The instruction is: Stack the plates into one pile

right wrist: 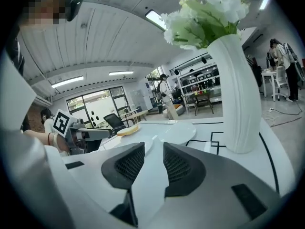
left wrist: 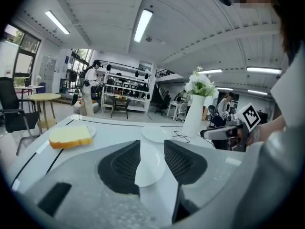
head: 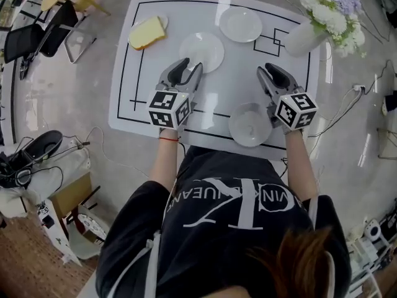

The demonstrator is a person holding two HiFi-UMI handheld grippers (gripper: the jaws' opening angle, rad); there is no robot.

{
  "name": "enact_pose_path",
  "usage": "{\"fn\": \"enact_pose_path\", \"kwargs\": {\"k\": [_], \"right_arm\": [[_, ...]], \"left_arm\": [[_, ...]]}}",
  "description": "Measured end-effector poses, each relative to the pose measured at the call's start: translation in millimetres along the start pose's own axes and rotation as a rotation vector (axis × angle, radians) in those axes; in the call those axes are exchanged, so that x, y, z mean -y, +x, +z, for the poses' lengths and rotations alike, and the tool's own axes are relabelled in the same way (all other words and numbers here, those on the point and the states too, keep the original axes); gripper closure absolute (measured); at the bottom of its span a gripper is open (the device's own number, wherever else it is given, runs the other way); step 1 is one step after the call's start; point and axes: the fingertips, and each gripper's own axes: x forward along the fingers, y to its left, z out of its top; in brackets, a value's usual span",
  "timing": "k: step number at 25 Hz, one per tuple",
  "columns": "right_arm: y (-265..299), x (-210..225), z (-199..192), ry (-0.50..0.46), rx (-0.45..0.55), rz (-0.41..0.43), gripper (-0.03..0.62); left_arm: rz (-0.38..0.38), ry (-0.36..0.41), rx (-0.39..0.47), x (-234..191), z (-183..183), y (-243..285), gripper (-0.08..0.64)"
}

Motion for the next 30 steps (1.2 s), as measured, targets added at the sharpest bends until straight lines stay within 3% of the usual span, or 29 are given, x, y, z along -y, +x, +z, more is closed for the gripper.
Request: {"fn": "enact_pose_path", "kwargs": {"k": [8, 18, 26, 30], "right_arm": [[73.1, -12.7, -8.4, 0.053, -0.122, 0.077, 0.463], [138.8, -20.5, -33.4, 0.027, -0.36, 0.121, 0.463], [160.6, -25.8, -46.5, -0.081, -0.473, 0.072, 0.462], [164.1, -29.3, -48.9, -0.046, -0.499, 0.073, 0.491]], "left_arm": [[0.075, -0.114, -0.127, -56.3, -35.7, 18.2, 0.396], [0.077, -0.234, -0.242, -80.2, -64.9, 35.3, 0.349], [0.09, -0.243, -0.305, -80.6, -73.9, 40.2, 0.342], [0.106, -0.227, -0.333, -80.9, -77.1, 42.2, 0.356]]}}
